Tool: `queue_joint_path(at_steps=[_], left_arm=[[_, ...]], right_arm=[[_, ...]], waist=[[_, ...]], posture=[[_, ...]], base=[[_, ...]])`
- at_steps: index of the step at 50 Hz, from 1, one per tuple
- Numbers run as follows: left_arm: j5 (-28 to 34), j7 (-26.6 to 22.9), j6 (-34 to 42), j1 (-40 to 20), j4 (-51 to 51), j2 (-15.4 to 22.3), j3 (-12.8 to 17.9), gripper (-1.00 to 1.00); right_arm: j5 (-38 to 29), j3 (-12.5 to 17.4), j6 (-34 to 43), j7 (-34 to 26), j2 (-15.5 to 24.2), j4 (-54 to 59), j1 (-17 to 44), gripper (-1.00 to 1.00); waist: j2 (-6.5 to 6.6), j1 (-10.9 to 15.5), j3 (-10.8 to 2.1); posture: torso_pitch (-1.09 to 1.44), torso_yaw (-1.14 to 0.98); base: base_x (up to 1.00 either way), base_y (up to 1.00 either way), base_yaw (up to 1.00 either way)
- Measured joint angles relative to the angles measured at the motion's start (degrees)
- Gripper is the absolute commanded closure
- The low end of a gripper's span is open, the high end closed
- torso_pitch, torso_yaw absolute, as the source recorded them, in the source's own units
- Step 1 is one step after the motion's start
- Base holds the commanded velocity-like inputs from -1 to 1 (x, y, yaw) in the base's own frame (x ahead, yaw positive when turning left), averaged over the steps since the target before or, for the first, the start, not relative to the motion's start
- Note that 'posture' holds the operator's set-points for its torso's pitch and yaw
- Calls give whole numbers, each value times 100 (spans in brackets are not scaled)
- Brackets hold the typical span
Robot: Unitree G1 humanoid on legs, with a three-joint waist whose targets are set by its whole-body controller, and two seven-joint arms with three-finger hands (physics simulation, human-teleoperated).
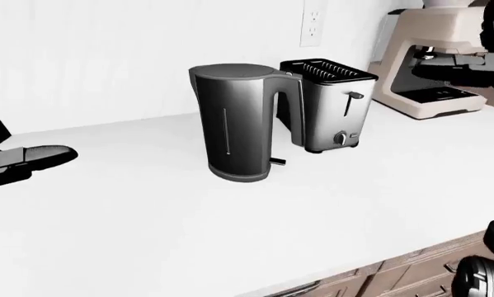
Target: Press the button to open the lid of the electric kettle.
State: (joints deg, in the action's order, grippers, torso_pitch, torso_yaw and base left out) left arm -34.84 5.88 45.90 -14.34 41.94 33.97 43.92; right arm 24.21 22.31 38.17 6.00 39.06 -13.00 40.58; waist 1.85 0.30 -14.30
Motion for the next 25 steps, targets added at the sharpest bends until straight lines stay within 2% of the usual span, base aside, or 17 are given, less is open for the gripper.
queue_joint_path(at_steps=[8, 25], left_arm=[[25, 30, 30, 26, 6, 4, -29, -100], [12, 126, 159, -62, 34, 24, -89, -100]], right_arm=[[-366, -319, -17, -185, -142, 424, 578, -100], [-1115, -767, -314, -298, -625, 1428, 1529, -100]], waist=[[14, 13, 12], [53, 7, 16]], posture=[[-40, 0], [-40, 0]], base=[[0, 0, 0], [0, 0, 0]])
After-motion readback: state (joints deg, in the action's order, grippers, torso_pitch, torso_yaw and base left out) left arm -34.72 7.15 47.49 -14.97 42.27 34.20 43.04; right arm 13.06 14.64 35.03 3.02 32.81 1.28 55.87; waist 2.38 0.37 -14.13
